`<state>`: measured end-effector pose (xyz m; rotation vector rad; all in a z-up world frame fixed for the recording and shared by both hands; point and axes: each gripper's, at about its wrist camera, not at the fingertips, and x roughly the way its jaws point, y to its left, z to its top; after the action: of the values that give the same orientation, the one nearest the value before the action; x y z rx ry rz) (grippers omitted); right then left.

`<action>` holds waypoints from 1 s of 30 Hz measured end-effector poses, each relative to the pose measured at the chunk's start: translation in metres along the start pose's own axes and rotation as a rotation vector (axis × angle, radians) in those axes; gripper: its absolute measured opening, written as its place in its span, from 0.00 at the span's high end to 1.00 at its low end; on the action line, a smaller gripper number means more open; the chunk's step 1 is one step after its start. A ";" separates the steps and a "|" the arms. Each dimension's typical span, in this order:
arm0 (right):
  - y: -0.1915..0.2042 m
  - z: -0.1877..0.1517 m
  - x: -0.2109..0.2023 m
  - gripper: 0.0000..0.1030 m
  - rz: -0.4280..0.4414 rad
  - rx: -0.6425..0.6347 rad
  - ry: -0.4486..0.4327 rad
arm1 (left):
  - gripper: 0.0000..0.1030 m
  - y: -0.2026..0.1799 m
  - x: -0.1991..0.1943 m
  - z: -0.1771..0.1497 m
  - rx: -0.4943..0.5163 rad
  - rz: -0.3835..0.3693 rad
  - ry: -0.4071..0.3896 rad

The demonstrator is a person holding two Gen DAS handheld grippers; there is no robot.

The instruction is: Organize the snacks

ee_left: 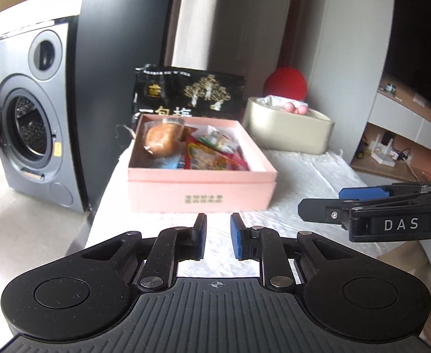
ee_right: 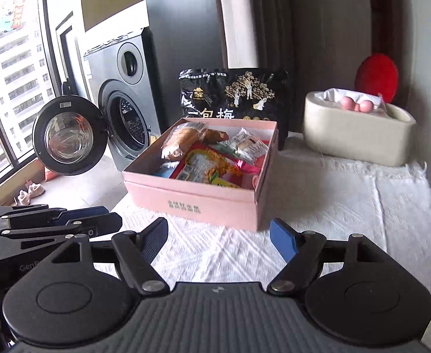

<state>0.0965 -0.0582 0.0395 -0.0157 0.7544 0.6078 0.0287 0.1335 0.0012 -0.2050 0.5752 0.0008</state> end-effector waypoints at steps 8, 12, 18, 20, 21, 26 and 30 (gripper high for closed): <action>0.010 -0.041 -0.055 0.25 -0.066 0.067 -0.076 | 0.84 -0.045 -0.056 -0.022 0.012 0.011 -0.069; 0.016 -0.051 -0.069 0.22 -0.067 0.045 -0.094 | 0.84 -0.055 -0.065 -0.029 0.015 0.057 -0.049; 0.017 -0.055 -0.067 0.22 -0.050 0.050 -0.064 | 0.84 -0.058 -0.068 -0.029 0.024 0.081 -0.036; 0.017 -0.056 -0.068 0.22 -0.053 0.045 -0.066 | 0.84 -0.058 -0.069 -0.029 0.031 0.095 -0.035; 0.018 -0.056 -0.068 0.22 -0.055 0.041 -0.069 | 0.84 -0.059 -0.069 -0.030 0.035 0.099 -0.034; 0.016 -0.057 -0.066 0.22 -0.060 0.044 -0.055 | 0.84 -0.061 -0.070 -0.030 0.048 0.104 -0.032; 0.017 -0.057 -0.065 0.22 -0.060 0.043 -0.050 | 0.84 -0.060 -0.069 -0.030 0.049 0.108 -0.031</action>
<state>0.0140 -0.0904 0.0427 0.0163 0.7158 0.5332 -0.0421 0.0731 0.0260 -0.1263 0.5546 0.0942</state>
